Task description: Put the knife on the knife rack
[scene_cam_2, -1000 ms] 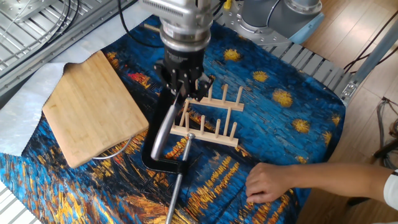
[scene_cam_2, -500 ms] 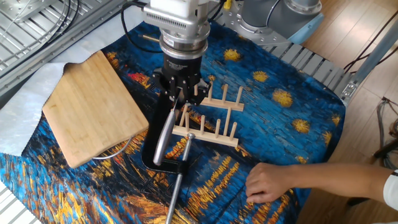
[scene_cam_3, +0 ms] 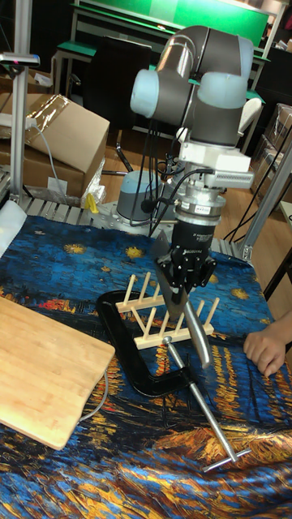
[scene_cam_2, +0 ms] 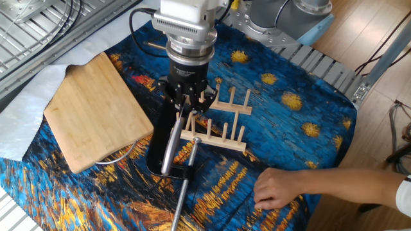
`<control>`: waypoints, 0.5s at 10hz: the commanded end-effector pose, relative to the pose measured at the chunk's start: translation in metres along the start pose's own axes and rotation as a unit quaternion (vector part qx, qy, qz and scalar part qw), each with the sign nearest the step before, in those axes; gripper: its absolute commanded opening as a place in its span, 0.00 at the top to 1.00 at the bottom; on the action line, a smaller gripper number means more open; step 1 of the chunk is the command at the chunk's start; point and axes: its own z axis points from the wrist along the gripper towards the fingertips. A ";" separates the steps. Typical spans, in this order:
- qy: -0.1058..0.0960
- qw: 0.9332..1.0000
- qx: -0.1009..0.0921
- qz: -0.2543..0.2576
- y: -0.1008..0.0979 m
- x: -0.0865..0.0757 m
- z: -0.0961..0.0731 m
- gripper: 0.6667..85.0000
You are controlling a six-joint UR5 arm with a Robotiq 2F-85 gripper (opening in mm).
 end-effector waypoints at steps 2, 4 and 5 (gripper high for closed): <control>-0.015 1.000 -0.004 -0.006 0.000 0.001 0.013 1.00; -0.016 1.000 -0.003 -0.008 -0.002 0.002 0.015 1.00; -0.018 1.000 -0.004 -0.009 -0.003 0.003 0.018 1.00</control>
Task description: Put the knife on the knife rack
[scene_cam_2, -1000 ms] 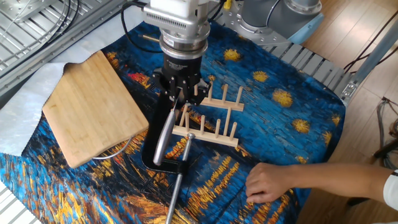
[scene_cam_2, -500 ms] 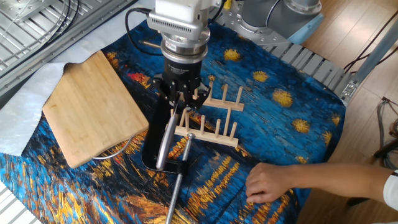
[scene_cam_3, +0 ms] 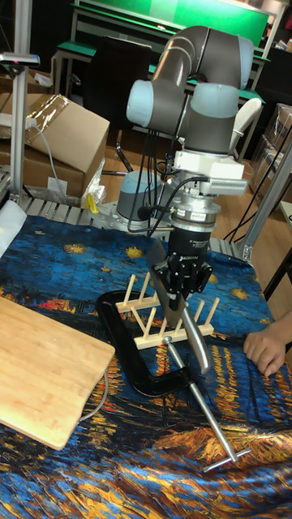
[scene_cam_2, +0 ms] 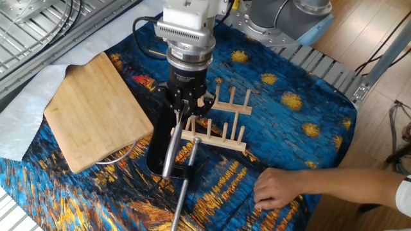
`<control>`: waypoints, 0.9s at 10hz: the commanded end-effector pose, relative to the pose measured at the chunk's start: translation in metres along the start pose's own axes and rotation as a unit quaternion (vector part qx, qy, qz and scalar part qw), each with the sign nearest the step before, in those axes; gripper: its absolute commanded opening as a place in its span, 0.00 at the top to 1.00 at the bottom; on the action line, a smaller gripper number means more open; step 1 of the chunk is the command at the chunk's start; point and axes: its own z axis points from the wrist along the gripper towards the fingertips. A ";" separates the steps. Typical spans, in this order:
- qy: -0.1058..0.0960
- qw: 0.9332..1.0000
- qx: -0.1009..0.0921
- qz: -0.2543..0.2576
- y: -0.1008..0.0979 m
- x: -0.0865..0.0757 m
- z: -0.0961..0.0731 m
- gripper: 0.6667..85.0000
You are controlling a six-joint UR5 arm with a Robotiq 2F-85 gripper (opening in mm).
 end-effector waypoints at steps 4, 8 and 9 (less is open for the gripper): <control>0.004 1.000 0.004 0.013 -0.005 0.012 -0.002 1.00; 0.024 0.999 0.022 0.038 -0.010 0.037 -0.024 1.00; 0.021 0.999 0.017 0.039 -0.011 0.042 -0.023 1.00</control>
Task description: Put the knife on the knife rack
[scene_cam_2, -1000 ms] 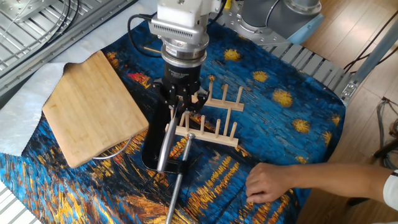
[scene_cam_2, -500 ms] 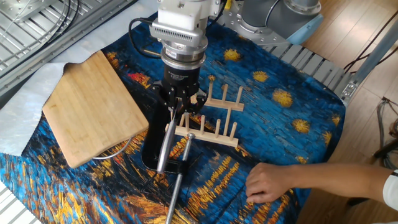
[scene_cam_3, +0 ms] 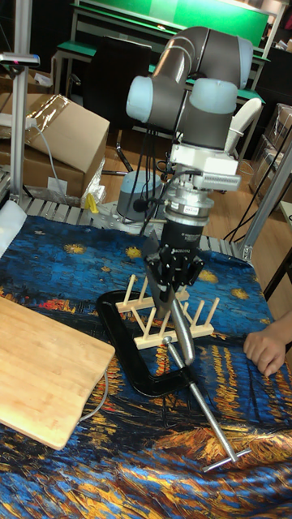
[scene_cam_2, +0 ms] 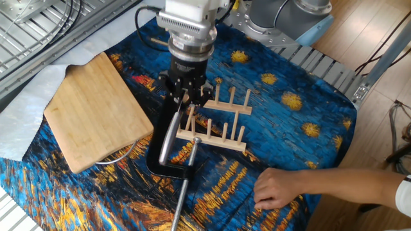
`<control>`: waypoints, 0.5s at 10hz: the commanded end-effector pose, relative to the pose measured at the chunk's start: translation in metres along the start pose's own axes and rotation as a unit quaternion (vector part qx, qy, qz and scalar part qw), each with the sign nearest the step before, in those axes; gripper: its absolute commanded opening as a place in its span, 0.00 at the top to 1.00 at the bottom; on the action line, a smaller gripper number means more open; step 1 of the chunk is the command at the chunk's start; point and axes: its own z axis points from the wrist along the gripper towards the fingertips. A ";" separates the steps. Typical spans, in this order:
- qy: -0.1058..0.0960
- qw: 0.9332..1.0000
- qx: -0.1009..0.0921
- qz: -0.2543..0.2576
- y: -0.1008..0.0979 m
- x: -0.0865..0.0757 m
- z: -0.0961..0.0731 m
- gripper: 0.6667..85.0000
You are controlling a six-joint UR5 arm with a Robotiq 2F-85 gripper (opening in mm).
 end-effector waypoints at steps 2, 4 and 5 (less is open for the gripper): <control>-0.010 1.000 -0.019 0.016 -0.003 0.020 0.001 1.00; -0.013 0.999 -0.029 0.020 0.000 0.023 0.008 1.00; -0.013 0.999 -0.031 0.024 0.003 0.023 0.009 1.00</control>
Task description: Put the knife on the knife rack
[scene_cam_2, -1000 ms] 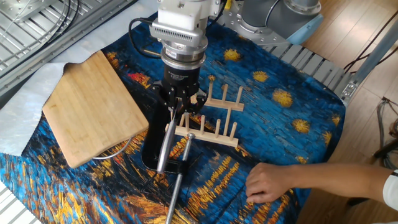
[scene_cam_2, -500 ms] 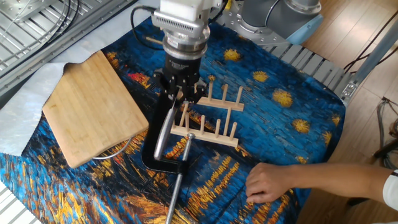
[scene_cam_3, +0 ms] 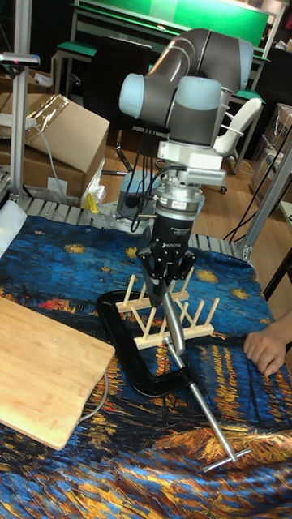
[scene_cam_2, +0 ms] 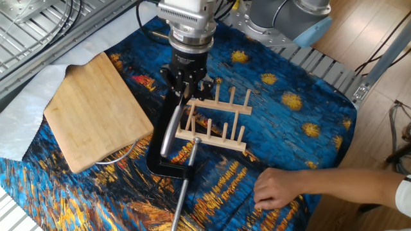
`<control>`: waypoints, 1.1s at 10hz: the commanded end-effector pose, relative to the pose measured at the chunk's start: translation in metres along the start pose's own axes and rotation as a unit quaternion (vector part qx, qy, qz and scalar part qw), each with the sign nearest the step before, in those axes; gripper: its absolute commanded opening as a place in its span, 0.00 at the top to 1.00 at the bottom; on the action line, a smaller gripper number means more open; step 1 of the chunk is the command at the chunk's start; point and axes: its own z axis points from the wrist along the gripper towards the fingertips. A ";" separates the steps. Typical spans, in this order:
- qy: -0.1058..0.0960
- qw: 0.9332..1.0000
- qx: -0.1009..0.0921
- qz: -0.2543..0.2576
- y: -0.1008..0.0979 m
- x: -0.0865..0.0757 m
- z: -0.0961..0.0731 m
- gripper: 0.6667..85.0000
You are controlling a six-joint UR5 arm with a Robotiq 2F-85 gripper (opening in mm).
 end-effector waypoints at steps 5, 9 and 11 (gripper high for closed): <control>-0.007 0.999 -0.024 0.033 0.024 0.006 0.026 1.00; -0.004 0.999 -0.018 0.034 0.019 0.009 0.038 1.00; -0.006 0.999 -0.016 0.033 0.016 0.010 0.045 1.00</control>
